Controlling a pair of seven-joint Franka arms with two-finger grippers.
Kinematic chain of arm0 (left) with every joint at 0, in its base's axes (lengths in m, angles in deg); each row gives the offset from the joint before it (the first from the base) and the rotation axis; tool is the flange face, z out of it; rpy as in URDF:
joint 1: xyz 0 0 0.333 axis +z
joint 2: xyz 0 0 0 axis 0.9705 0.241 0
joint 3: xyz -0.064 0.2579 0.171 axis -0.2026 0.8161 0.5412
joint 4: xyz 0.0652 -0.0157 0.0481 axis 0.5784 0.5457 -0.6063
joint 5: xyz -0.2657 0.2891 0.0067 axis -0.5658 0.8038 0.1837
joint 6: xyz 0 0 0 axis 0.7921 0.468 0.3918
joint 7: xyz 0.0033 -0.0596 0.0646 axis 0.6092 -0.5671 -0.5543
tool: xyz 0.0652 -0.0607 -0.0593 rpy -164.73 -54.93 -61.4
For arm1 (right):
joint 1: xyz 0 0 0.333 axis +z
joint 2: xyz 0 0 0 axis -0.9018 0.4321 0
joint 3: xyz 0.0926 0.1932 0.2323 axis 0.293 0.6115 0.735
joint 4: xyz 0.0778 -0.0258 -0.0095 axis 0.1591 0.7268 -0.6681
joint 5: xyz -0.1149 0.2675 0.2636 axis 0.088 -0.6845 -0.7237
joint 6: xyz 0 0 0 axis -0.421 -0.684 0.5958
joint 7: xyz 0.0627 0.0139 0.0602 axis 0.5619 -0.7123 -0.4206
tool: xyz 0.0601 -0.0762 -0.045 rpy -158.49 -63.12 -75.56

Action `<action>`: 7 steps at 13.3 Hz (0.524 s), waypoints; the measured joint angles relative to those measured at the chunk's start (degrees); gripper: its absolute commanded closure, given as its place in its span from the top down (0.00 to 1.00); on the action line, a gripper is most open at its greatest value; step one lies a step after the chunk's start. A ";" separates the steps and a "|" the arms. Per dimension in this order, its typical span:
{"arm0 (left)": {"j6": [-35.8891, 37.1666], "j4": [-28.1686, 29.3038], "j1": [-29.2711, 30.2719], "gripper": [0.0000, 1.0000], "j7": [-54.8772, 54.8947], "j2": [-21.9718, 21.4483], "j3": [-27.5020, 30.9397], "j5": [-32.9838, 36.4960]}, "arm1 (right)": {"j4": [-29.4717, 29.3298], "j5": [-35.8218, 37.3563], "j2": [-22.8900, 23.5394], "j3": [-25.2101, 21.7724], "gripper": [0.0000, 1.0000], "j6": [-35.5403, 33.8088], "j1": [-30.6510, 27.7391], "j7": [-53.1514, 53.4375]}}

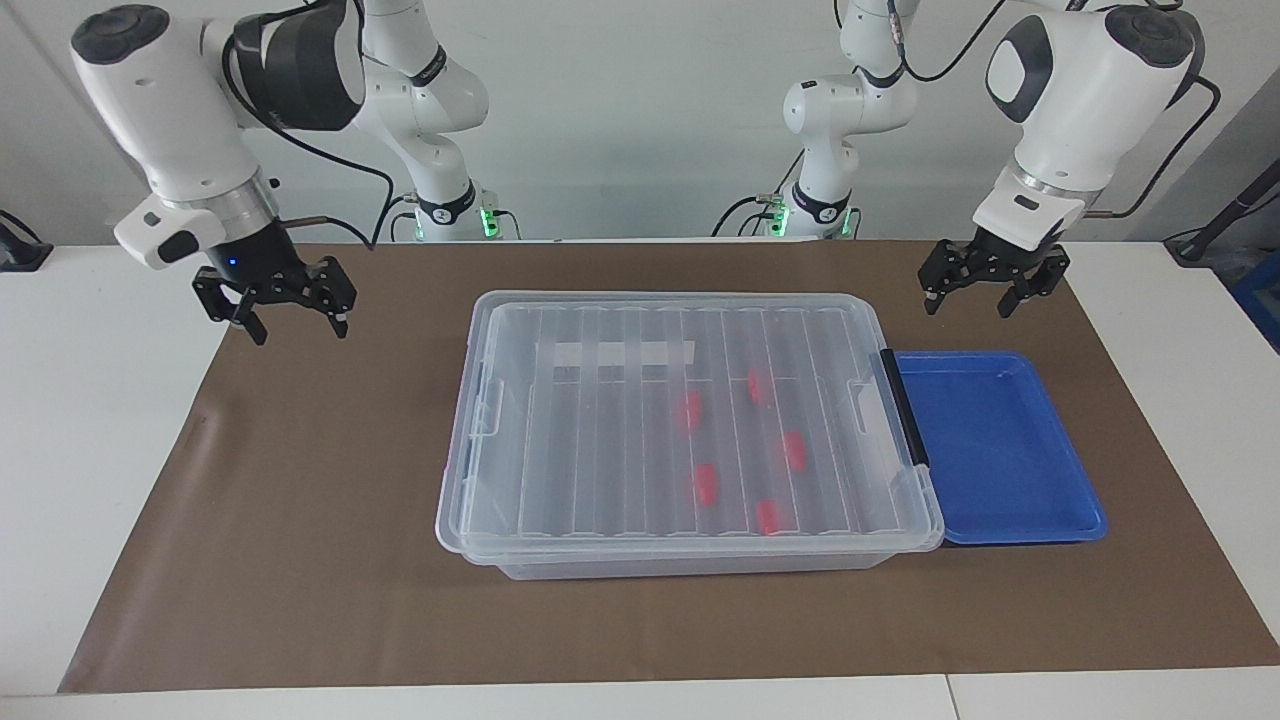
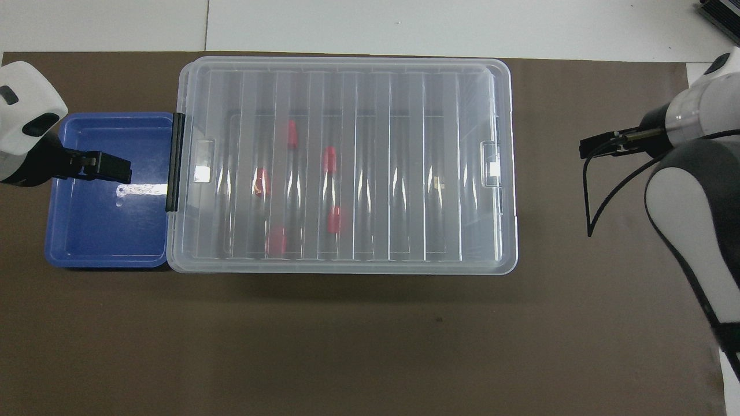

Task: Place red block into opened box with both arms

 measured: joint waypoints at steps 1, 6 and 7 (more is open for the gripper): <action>-0.01 0.00 0.00 1.00 0.00 0.00 0.00 0.00 | -0.94 0.41 -0.65 -0.02 1.00 -2.79 -0.37 2.02; -0.09 0.00 0.00 1.00 -0.04 0.00 0.00 0.00 | -4.53 0.64 -1.18 0.04 1.00 -12.36 -0.43 7.72; -0.15 0.00 0.00 1.00 -0.05 0.00 0.01 0.00 | -4.53 0.64 -1.16 0.11 1.00 -12.46 -0.42 7.76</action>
